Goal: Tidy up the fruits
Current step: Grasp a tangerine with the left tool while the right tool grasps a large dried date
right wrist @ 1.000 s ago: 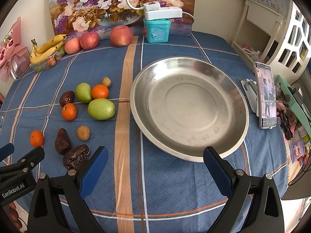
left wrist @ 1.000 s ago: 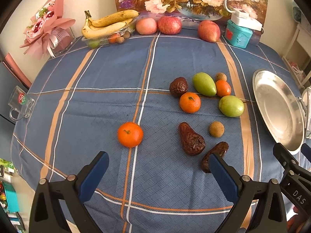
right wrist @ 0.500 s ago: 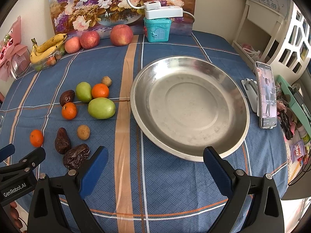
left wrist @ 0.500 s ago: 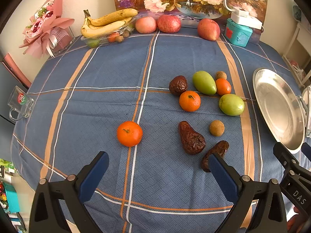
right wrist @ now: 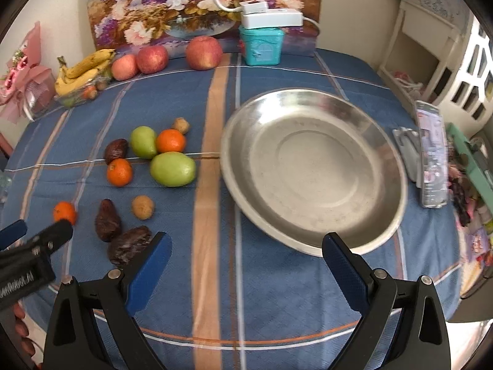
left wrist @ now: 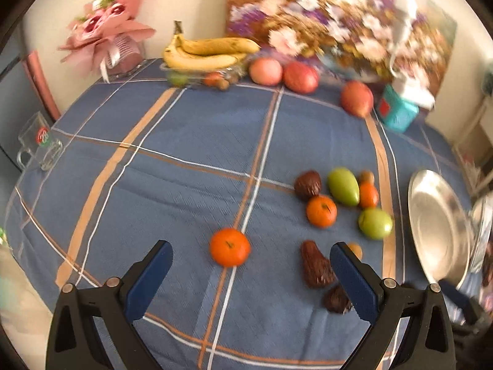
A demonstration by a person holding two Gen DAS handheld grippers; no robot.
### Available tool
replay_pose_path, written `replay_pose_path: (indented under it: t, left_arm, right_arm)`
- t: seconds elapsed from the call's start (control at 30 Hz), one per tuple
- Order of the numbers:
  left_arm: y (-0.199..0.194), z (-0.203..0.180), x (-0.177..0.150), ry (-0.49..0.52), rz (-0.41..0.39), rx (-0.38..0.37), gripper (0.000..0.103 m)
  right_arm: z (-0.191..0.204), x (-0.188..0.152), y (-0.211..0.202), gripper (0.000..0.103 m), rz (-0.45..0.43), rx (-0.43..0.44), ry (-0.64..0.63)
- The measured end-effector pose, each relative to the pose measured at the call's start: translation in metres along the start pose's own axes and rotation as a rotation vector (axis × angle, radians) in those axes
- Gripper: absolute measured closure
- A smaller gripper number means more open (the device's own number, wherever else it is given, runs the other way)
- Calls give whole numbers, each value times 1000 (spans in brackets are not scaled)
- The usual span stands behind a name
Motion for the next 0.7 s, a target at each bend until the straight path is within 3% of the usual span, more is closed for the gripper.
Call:
replay_pose_path:
  t: [0.1, 0.33, 0.47, 0.7]
  left_arm:
    - [6, 8, 4, -12, 11, 9, 0]
    - [35, 17, -2, -43, 136, -22, 0]
    - [51, 18, -6, -65, 188, -24, 2]
    - [74, 28, -6, -93, 234, -18, 13]
  right_arm:
    - [20, 2, 4, 5, 24, 119, -6]
    - [57, 2, 10, 5, 54, 207, -66]
    - [71, 1, 16, 5, 84, 230, -99]
    - [95, -16, 41, 5, 188, 193, -197]
Point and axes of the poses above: each gripper's, at about its wrist camera, not at the fingertips, and y roughly the way its jaws point, z to its left, x to its top, the point moved 9 cm from there along y, roughly the way its jaws point, and after that the axes turned 11 degrees about z, right-handed, at the moved point
